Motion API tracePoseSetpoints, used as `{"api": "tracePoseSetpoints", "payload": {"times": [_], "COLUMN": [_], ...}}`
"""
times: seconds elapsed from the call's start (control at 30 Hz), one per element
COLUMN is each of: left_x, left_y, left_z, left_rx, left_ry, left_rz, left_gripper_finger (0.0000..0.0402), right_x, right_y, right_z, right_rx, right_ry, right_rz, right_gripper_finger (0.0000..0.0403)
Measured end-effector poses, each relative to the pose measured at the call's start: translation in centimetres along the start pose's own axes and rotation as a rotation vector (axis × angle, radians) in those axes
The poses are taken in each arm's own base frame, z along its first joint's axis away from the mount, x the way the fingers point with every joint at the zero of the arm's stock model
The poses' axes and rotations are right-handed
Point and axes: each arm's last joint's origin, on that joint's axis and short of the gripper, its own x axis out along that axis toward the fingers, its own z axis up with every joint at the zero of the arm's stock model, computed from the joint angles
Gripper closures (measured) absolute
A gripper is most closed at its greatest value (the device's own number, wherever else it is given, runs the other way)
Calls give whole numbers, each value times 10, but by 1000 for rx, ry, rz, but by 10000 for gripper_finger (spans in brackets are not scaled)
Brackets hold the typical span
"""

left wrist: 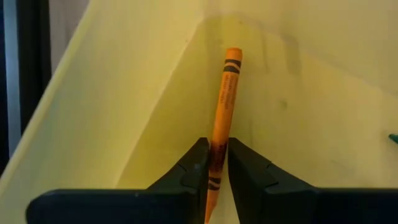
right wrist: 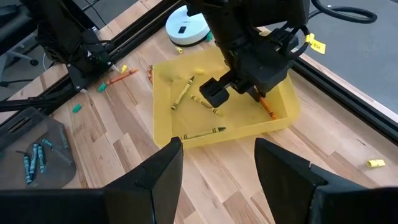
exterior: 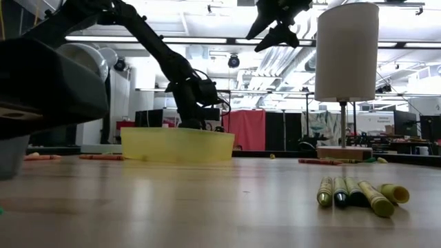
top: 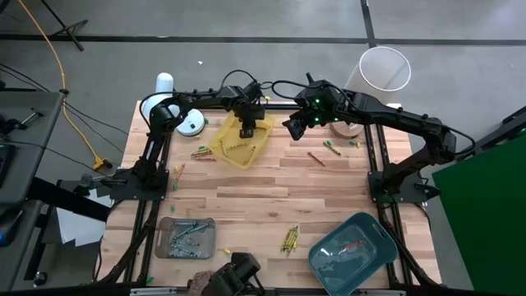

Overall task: Sort crayons
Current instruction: Remove the orange crayon from the yellow bin to the green bin

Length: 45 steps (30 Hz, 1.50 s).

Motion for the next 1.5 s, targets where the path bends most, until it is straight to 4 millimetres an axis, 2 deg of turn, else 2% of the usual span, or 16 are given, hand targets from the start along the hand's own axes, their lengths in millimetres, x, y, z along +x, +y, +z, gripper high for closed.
{"api": "tracePoseSetpoints", "payload": {"times": [0.13, 0.23, 0.37, 0.43, 0.57, 0.73, 0.8, 0.93, 1.03, 1.13, 1.27, 1.37, 1.5], "left_x": [1, 2, -12, -29, -79, -144, -166, -192, -205, -211, -227, -233, -238], "left_y": [-2, -6, -9, -9, -4, -4, -12, -40, -63, -83, -100, -108, -112], "left_z": [2, 6, 10, 10, 8, -7, -17, -34, -43, -41, -25, -16, -12], "left_rx": [8, 20, -1, -30, -112, -246, -261, -261, -263, -269, -271, -265, -255], "left_ry": [17, 36, 12, -5, -142, -401, -498, -675, -821, -986, -1219, -1303, -1354], "left_rz": [20, 55, 84, 83, 56, -45, -70, -45, -10, 0, -5, -17, -23], "left_gripper_finger": [354, 384, 397, 399, 400, 401, 401, 401, 401, 401, 401, 401, 401], "right_x": [0, 0, 0, 0, 0, 0, 0, -1, -2, 0, 15, 21, 18], "right_y": [0, 0, 0, 0, 1, 2, 1, -2, -3, 0, 4, 4, 5], "right_z": [0, 0, 0, 1, 3, 3, -1, -13, -16, -8, 17, 37, 55], "right_rx": [0, 0, -17, -37, -76, -157, -186, -239, -260, -288, -317, -300, -291], "right_ry": [0, 0, -1, -6, -35, -27, 17, 157, 190, 103, -125, -306, -494], "right_rz": [0, 0, 0, 2, 13, 24, 39, 63, 68, 121, 187, 249, 318], "right_gripper_finger": [210, 210, 210, 210, 210, 210, 210, 210, 210, 210, 210, 210, 210]}}
